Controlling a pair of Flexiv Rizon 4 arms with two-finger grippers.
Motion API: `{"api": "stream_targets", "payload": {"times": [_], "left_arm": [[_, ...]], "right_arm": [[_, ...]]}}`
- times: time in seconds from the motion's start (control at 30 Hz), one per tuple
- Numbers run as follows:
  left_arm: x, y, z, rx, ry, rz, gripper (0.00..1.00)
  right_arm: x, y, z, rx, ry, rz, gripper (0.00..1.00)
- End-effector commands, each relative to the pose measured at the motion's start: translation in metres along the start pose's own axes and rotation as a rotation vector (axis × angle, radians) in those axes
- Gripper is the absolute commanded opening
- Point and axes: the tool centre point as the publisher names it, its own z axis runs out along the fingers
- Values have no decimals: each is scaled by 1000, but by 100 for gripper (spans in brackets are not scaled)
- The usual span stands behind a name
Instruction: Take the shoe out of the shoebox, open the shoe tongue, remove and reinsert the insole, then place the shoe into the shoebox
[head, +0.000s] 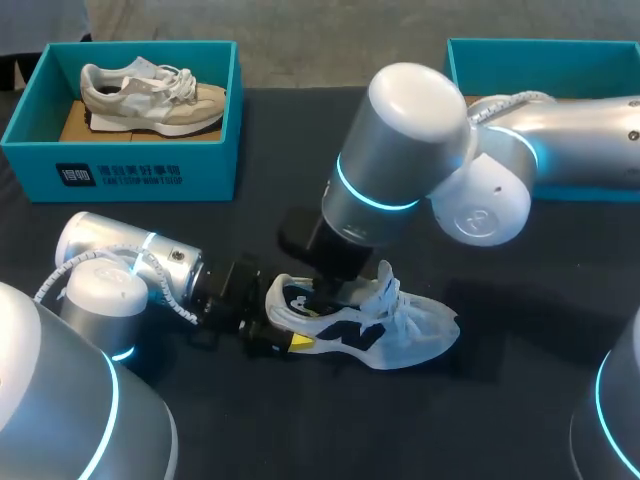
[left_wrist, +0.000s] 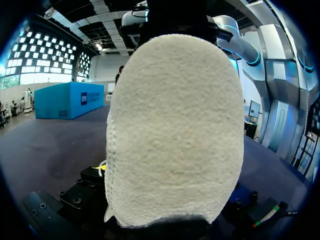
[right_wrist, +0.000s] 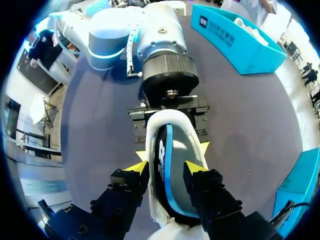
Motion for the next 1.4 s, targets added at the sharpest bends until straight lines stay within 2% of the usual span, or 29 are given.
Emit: {"api": "stream_targets", "payload": {"times": [0.03, 0.4, 0.8, 0.93, 1.03, 1.17, 1.2, 1.27, 1.3, 1.4], "left_arm": [[-2, 2, 1, -3, -1, -1, 0], [-2, 2, 1, -3, -1, -1, 0], [-2, 2, 1, -3, -1, -1, 0], [-2, 2, 1, -3, -1, -1, 0], [-2, 2, 1, -3, -1, -1, 0], [-2, 2, 1, -3, -1, -1, 0], [-2, 2, 1, -3, -1, -1, 0], [-2, 2, 1, -3, -1, -1, 0], [-2, 2, 1, -3, -1, -1, 0], [-2, 2, 1, -3, -1, -1, 0]], "right_arm": [[-5, -4, 12, -18, 17, 4, 43], [-7, -12, 21, -26, 39, 32, 38], [-3, -10, 18, -20, 47, 31, 34], [-2, -8, 15, -5, 46, 26, 27], [0, -8, 20, -3, 62, 31, 29], [1, -8, 24, -4, 73, 34, 27], [1, -8, 24, 1, 79, 37, 24], [1, -8, 25, 3, 83, 38, 4], [2, -8, 25, 2, 84, 37, 0], [2, -7, 25, 4, 84, 31, 0]]}}
